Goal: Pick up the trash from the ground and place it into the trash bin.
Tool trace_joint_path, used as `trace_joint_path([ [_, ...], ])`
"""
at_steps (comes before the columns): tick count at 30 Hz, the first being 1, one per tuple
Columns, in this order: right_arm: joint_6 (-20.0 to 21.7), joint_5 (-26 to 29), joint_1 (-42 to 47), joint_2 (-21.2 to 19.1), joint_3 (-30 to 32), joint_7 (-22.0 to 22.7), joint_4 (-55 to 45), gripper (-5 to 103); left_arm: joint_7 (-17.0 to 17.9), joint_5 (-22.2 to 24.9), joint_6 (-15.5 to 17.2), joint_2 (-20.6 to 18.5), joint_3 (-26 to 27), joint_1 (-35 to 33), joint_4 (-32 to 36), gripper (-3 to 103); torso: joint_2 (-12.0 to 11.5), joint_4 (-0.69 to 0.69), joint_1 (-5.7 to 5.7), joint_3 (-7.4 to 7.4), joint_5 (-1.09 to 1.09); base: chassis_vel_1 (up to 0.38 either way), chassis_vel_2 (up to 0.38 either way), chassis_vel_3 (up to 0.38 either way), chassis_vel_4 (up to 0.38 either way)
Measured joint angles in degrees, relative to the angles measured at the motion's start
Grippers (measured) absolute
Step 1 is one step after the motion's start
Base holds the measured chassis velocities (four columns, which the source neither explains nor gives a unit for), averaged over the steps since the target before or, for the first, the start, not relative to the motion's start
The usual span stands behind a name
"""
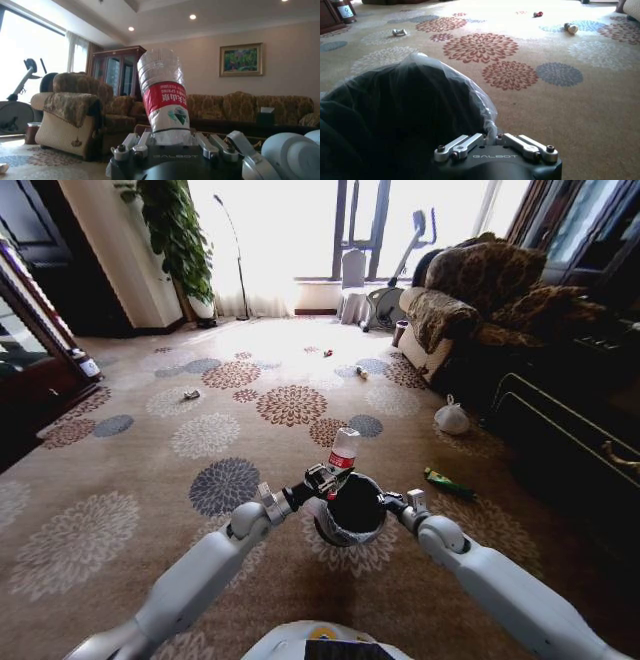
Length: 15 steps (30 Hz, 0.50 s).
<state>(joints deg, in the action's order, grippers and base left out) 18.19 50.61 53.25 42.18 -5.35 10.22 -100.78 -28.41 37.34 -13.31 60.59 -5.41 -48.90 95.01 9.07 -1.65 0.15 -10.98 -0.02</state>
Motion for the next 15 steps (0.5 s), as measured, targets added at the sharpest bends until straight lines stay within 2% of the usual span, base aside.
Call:
trace_joint_path([
  [9,0.4,1.5,3.9,-1.2,3.0,0.0,-4.5,2,1.9,-2.9,-0.5,2.9,-2.6,1.1,-3.1,32,0.0,0.0,-0.01,0.0,0.02,0.0,0.0,0.0,0.0],
  [10,0.4,1.7,4.3,-1.3,3.4,0.1,-4.8,2,2.1,-3.0,-0.4,3.0,-2.7,0.9,-3.1,37,0.0,0.0,-0.01,0.0,0.02,0.0,0.0,0.0,0.0],
  [12,0.4,1.8,4.5,-1.4,3.6,0.1,-5.0,2,2.1,-3.0,-0.4,3.0,-2.8,0.8,-3.0,37,0.0,0.0,-0.01,0.0,0.02,0.0,0.0,0.0,0.0],
  [15,0.4,2.2,4.9,-1.6,4.1,0.1,-5.6,2,2.2,-3.4,-0.4,2.8,-2.7,0.0,-2.3,53,0.0,-0.01,-0.01,0.0,0.02,0.0,0.0,0.0,0.0],
])
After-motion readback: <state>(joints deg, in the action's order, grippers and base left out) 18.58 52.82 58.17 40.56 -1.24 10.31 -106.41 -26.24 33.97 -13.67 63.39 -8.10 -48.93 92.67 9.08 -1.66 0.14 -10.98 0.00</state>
